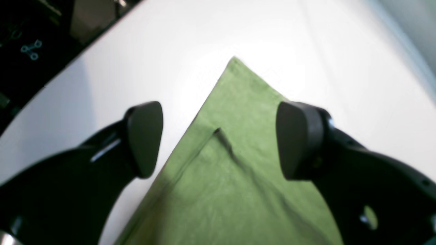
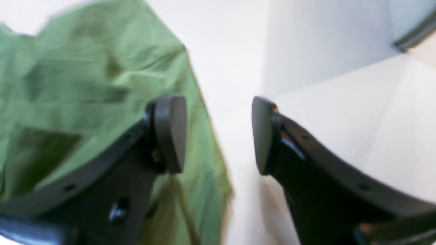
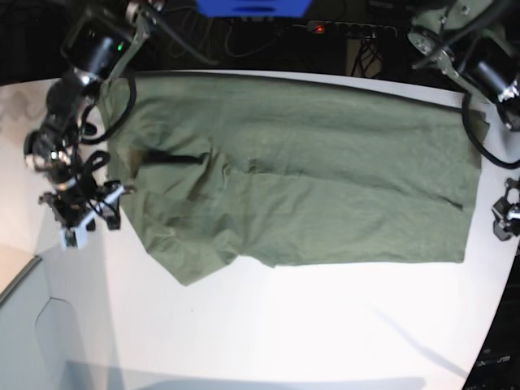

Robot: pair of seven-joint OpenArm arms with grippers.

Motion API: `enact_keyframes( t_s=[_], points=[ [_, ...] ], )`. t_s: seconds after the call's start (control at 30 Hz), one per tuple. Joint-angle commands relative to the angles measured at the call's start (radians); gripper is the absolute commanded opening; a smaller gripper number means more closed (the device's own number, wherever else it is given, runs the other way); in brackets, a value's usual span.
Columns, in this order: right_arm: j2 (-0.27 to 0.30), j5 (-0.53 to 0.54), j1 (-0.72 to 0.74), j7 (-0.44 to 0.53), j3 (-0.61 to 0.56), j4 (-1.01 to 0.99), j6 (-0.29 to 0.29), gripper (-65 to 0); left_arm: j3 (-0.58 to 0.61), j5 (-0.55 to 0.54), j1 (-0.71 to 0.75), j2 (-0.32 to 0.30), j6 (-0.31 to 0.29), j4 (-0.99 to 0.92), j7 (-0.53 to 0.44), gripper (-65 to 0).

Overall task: Layout the t-shirt on the table in an organized manner, then fold the t-shirt properly
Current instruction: 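Release the edge and grasp the shirt's opposite corners with both grippers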

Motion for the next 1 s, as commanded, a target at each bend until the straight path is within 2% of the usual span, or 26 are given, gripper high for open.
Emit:
enact_keyframes(
  t_s=[0.0, 0.1, 0.23, 0.3, 0.43, 0.6, 0.77, 0.97],
  points=[
    [0.016, 0.013, 0.041, 0.013, -0.012, -0.025, -0.001, -34.4, 0.013, 0.006, -0.035, -0.026, -0.004, -0.022, -0.050, -14.8],
    [0.059, 0.013, 0.120, 0.009, -0.040, -0.165, -0.001, -34.3, 0.062, 0.100, -0.092, -0.064, -0.004, -0.177, -0.160, -14.8],
    [0.100, 0.013, 0.204, 0.016, -0.052, -0.326, -0.007, -34.3, 0.119, 0.155, -0.158, -0.118, -0.004, -0.388, -0.272, -14.9],
    [0.123, 0.014, 0.239, 0.019, -0.052, -0.408, -0.069, -33.8, 0.159, 0.168, -0.193, -0.150, -0.004, -0.514, -0.324, -14.9],
    [0.146, 0.014, 0.285, 0.108, -0.052, -0.556, -0.083, -30.3, 0.237, 0.166, -0.247, -0.192, -0.004, -0.711, -0.438, -15.0],
    [0.162, 0.013, 0.287, 0.196, -0.055, -0.620, -0.086, -29.8, 0.303, 0.166, -0.264, -0.207, -0.004, -0.847, -0.570, -15.0],
    [0.160, 0.013, 0.278, 0.202, -0.172, -0.622, -0.087, -29.8, 0.374, 0.166, -0.262, -0.208, -0.004, -0.901, -0.614, -14.9],
    [0.160, 0.014, 0.258, 0.202, -0.215, -0.622, -0.087, -30.0, 0.374, 0.166, -0.231, -0.208, -0.004, -0.905, -0.616, -14.8]
  ],
)
